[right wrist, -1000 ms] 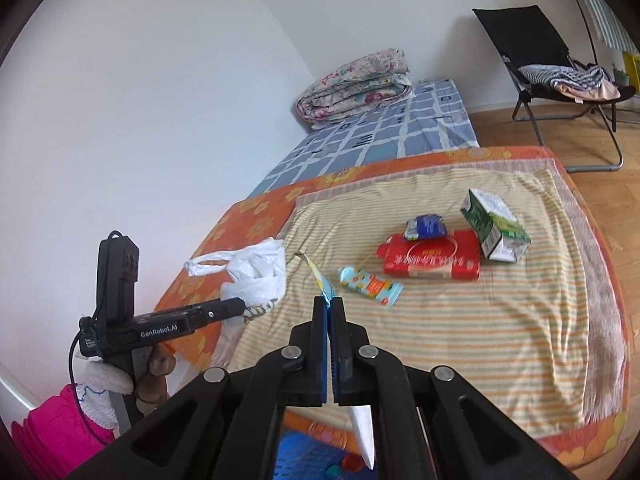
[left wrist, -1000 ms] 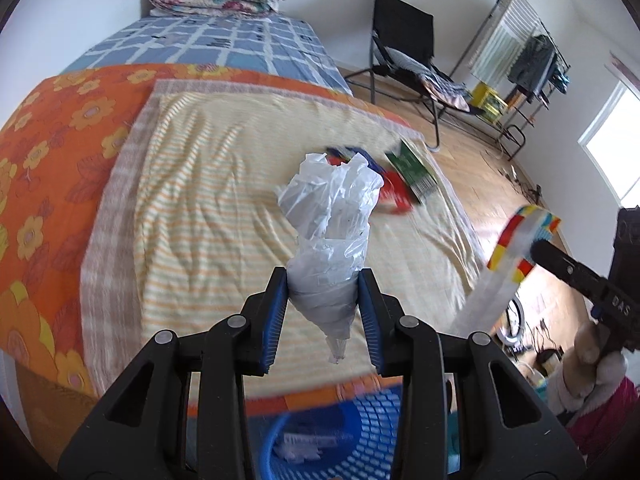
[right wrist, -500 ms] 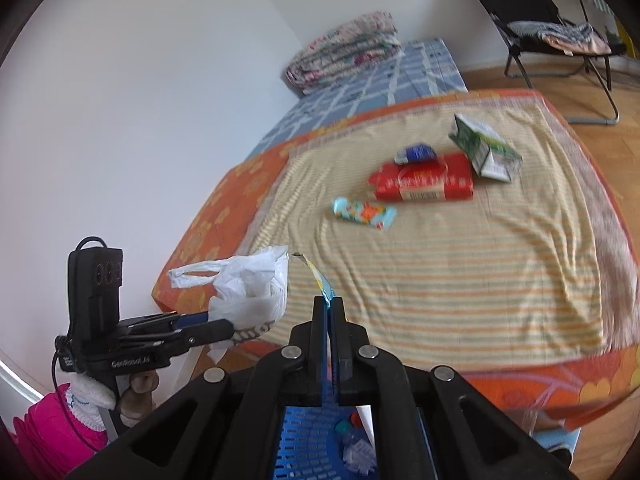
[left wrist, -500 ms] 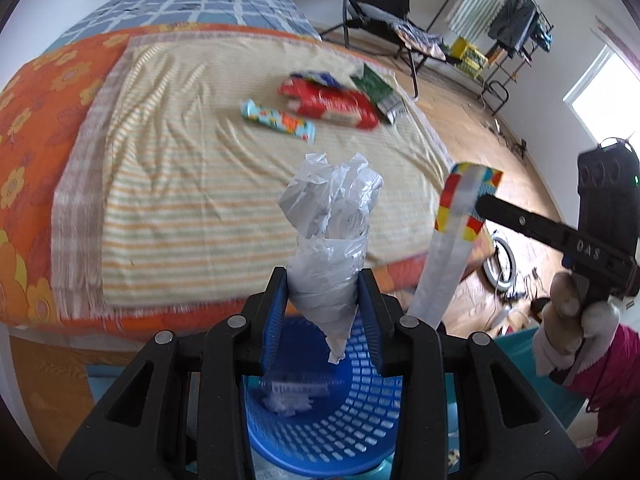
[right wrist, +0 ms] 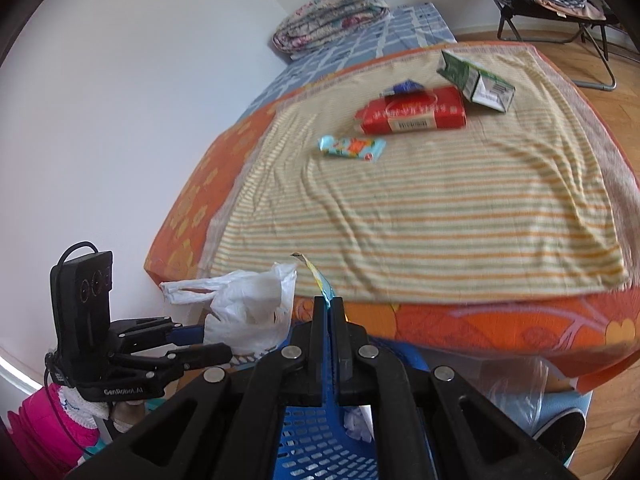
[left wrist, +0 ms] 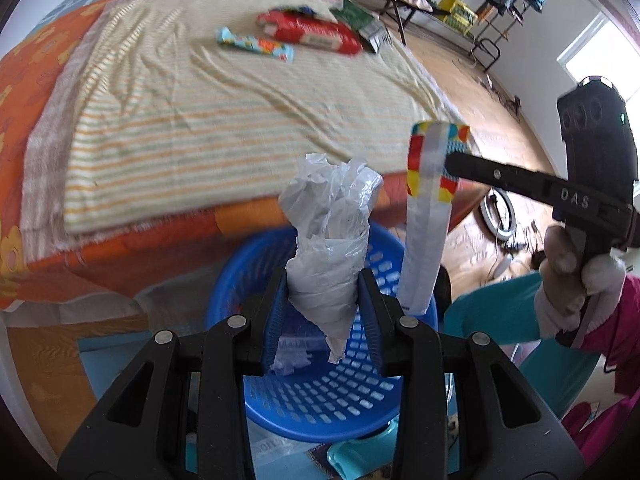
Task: Collect trash
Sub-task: 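Lift the bag toward the basket with the left gripper while the right gripper lifts the tube, then open the left gripper to drop the bag while the right gripper drops the tube into the basket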
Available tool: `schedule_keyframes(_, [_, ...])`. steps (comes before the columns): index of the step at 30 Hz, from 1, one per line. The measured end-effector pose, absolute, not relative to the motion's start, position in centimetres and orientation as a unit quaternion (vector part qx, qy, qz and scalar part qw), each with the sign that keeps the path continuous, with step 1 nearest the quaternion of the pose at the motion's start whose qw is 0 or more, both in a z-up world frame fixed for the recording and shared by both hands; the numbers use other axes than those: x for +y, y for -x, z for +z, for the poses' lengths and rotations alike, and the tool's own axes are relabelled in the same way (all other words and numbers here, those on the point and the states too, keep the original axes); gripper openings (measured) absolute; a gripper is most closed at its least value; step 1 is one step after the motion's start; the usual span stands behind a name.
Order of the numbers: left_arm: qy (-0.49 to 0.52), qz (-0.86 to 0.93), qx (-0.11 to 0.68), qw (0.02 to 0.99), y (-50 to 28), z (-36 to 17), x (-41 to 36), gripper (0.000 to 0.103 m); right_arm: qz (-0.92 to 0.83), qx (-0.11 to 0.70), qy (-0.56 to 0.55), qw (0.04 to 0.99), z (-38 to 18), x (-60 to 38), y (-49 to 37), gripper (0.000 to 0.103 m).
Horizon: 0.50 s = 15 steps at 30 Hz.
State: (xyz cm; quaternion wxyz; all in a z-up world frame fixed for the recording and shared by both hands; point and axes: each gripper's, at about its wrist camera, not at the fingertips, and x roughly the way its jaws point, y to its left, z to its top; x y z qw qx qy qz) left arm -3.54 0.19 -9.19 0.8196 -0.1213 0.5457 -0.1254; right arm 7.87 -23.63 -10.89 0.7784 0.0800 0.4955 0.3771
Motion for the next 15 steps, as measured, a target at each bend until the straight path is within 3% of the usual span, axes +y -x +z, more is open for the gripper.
schedule_keyframes(15, [0.066, -0.136, 0.62, 0.77, 5.3, -14.5, -3.4, 0.035, 0.358, 0.545, -0.018, 0.758, -15.7, -22.7, -5.8, 0.0])
